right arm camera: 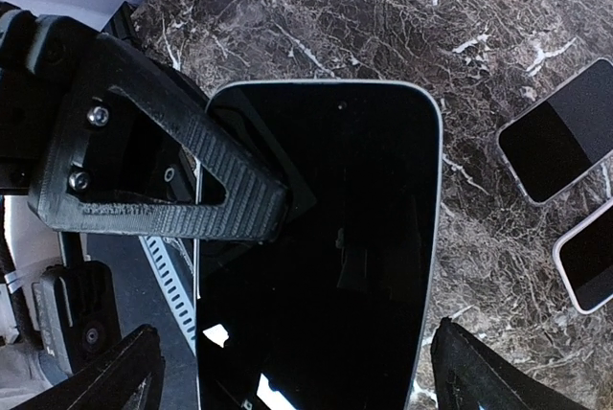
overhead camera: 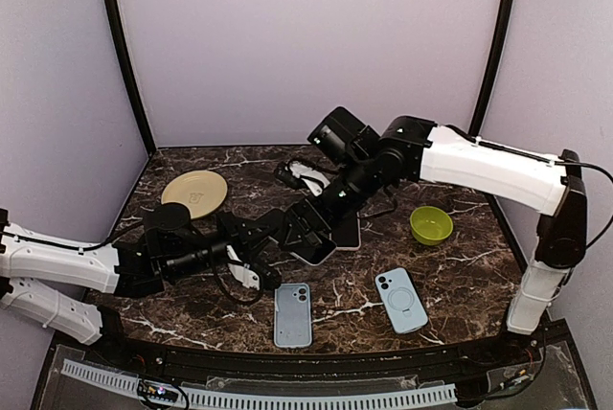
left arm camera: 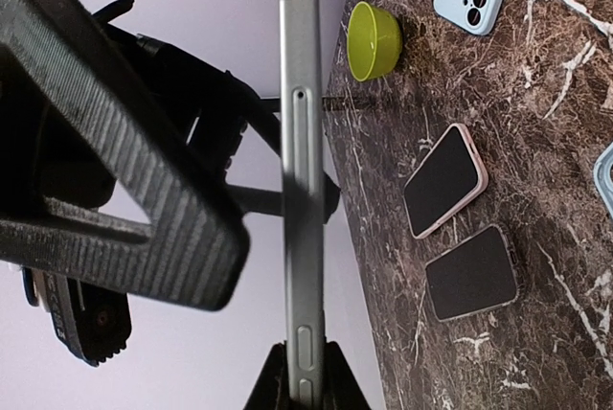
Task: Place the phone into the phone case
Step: Pass from the left arm to the right
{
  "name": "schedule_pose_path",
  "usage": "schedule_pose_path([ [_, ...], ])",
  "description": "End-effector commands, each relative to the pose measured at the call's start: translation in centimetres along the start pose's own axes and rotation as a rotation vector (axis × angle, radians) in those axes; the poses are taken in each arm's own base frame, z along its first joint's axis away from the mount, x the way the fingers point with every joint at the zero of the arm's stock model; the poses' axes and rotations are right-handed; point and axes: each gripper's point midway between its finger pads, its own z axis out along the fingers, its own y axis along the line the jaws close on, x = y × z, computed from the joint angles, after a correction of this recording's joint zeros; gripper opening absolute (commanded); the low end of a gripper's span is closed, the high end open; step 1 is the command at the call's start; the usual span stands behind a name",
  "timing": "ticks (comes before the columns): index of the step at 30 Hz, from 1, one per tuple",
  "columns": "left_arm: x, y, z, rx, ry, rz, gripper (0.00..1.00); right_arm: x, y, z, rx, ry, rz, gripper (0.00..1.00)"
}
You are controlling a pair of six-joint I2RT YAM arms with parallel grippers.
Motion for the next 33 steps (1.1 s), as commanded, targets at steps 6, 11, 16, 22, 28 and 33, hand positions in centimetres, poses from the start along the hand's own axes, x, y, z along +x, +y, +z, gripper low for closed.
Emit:
schedule_pose_path([
  [6,0.2,3.0,0.1,-0.113,0.019,-0.011,0.0,-0.2,-0.7,1.3,0.105,0.02,-0.015,0.9],
  [11,0.2,3.0,0.0,-0.113,0.022,-0.022,0.0,-0.3,-1.2,1.9,0.119,0.021,-0.01,0.87],
  [16,0.1,2.9,-0.1,-0.11,0.017,-0.026,0.0,-0.6,-1.7,2.4,0.139,0.017,-0.014,0.78],
  [22,-0.1,2.7,-0.2,-0.102,0.002,-0.049,0.0,-1.3,-1.5,2.2,0.137,-0.016,-0.014,0.5],
  [28,0.2,2.4,0.0,-0.075,0.021,-0.119,0.43,-0.4,-2.9,1.8,0.2,-0.041,0.026,0.37],
  [33,0.2,1.1,0.9,0.116,0.059,-0.404,0.86,1.6,-6.4,1.9,0.274,-0.059,0.131,0.24],
])
